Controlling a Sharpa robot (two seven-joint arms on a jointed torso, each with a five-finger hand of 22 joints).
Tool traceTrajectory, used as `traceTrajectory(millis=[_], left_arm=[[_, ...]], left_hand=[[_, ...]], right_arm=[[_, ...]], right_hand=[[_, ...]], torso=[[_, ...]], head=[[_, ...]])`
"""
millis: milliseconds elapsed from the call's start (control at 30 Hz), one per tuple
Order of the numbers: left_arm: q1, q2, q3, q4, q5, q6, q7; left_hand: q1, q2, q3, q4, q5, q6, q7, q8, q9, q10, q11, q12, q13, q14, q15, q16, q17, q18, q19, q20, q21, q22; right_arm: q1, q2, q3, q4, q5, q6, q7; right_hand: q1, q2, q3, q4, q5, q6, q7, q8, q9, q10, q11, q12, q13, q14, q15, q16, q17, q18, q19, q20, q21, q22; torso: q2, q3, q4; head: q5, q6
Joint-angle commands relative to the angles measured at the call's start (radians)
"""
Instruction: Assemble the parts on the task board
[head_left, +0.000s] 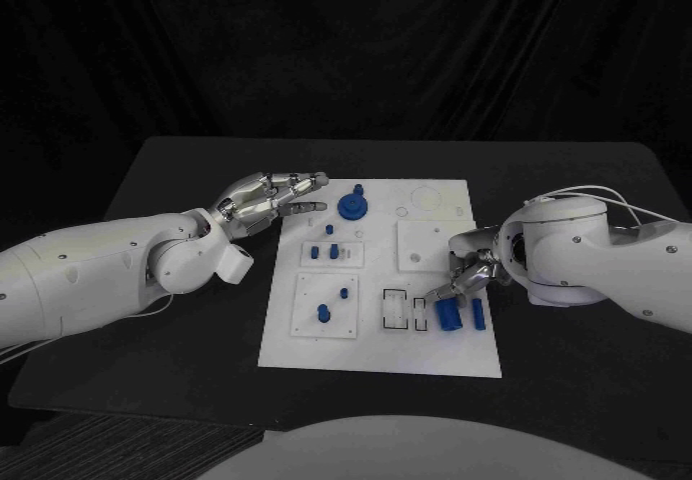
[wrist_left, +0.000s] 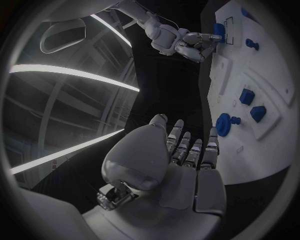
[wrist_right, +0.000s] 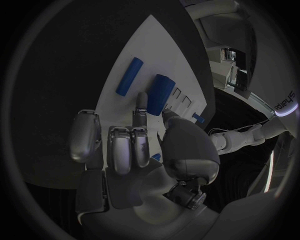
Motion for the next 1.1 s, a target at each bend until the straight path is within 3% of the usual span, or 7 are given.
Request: traceTrajectory(millis=[33,167,367,433,533,700,1100], left_arm=[[-0.001,0.002,0.001,0.001,0.004,0.016,0.007],[-0.002,0.003,0.001,0.001,0.004,0.019,0.005],[-0.003,0.003,0.001,0.000,0.004,0.022,0.002],[-0.003,0.003,0.001,0.000,0.004,0.023,0.002],[-0.004,0.002,0.001,0.000,0.004,0.024,0.001],[-0.004,0.003,0.001,0.000,0.004,0.026,0.000],[-0.006,0.002,0.001,-0.002,0.004,0.028,-0.001]], left_hand=[[0.008,0.001,0.006,0.000,0.006,0.003,0.004,0.004,0.002,0.000,0.007,0.006,0.000,0.004,0.002,0.005,0.001,0.011,0.004,0.000,0.004,0.002],[0.008,0.001,0.006,-0.001,0.006,0.002,0.004,0.004,0.001,0.000,0.007,0.005,0.000,0.004,0.002,0.005,0.001,0.011,0.004,0.000,0.005,0.003],[0.009,0.001,0.006,-0.001,0.006,0.002,0.004,0.004,0.001,0.000,0.008,0.005,0.000,0.004,0.002,0.005,0.001,0.010,0.005,0.000,0.005,0.004],[0.009,0.001,0.007,-0.001,0.006,0.001,0.004,0.003,0.001,0.000,0.008,0.004,0.000,0.004,0.002,0.005,0.001,0.010,0.006,0.001,0.006,0.005],[0.010,0.001,0.008,-0.001,0.007,0.000,0.005,0.003,0.001,0.000,0.008,0.005,0.000,0.004,0.003,0.005,0.001,0.010,0.007,0.001,0.006,0.007],[0.010,0.001,0.008,-0.001,0.007,0.000,0.005,0.003,0.001,0.000,0.009,0.004,-0.001,0.004,0.003,0.005,0.001,0.010,0.008,0.001,0.007,0.008],[0.013,0.001,0.011,-0.002,0.008,-0.001,0.006,0.003,0.001,0.000,0.009,0.004,-0.001,0.004,0.004,0.005,0.001,0.010,0.009,0.002,0.008,0.008]], right_arm=[[-0.008,0.005,0.000,-0.005,0.001,0.014,-0.018],[-0.016,0.010,0.000,-0.010,0.001,0.019,-0.019],[-0.022,0.015,0.000,-0.014,0.001,0.024,-0.020],[-0.023,0.015,0.000,-0.015,0.001,0.026,-0.019],[-0.023,0.016,0.000,-0.016,0.002,0.025,-0.014],[-0.024,0.014,0.000,-0.015,0.023,0.000,0.001],[-0.024,-0.008,0.000,-0.005,0.133,-0.094,0.035]], right_hand=[[0.008,-0.002,-0.006,0.002,0.007,-0.007,0.001,0.005,0.005,0.104,-0.006,0.003,0.263,0.104,-0.008,0.003,0.263,0.010,-0.003,-0.003,-0.007,0.155],[0.014,0.000,-0.009,0.001,0.014,-0.025,0.003,0.004,0.024,0.104,-0.004,0.003,0.263,0.104,-0.007,0.003,0.263,0.012,-0.006,-0.003,-0.021,0.151],[0.030,-0.001,-0.016,-0.003,0.120,-0.069,0.009,0.010,0.091,0.104,0.000,0.003,0.263,0.102,-0.004,-0.003,0.252,0.018,-0.012,0.000,-0.058,0.141],[0.047,-0.002,-0.011,-0.013,0.185,-0.088,0.011,0.010,0.110,0.104,0.002,0.003,0.263,0.101,-0.003,-0.005,0.248,0.019,-0.013,0.001,-0.066,0.139],[0.099,-0.012,0.023,-0.057,0.418,-0.142,0.016,0.024,0.175,0.104,0.007,0.003,0.263,0.098,0.001,-0.011,0.236,0.021,-0.015,0.004,-0.084,0.135],[0.120,-0.020,0.082,-0.086,0.621,-0.171,0.010,0.055,0.247,0.104,0.002,0.003,0.263,0.098,-0.003,-0.012,0.236,0.021,-0.011,0.001,-0.088,0.136],[0.079,-0.034,0.236,-0.132,0.881,-0.200,0.005,0.102,0.367,0.104,-0.005,0.003,0.263,0.096,-0.009,-0.018,0.222,0.021,-0.008,-0.004,-0.098,0.139]], torso=[[0.000,0.0010,0.0000],[0.000,0.0014,0.0010],[0.000,0.0008,0.0006],[0.000,0.0007,0.0010],[-0.001,0.0005,-0.0006],[0.000,0.0009,0.0005],[-0.001,0.0005,-0.0001]], head=[[-0.001,0.000],[-0.002,0.000],[0.001,0.000],[0.000,0.000],[0.002,0.000],[0.002,0.000],[0.008,0.000]])
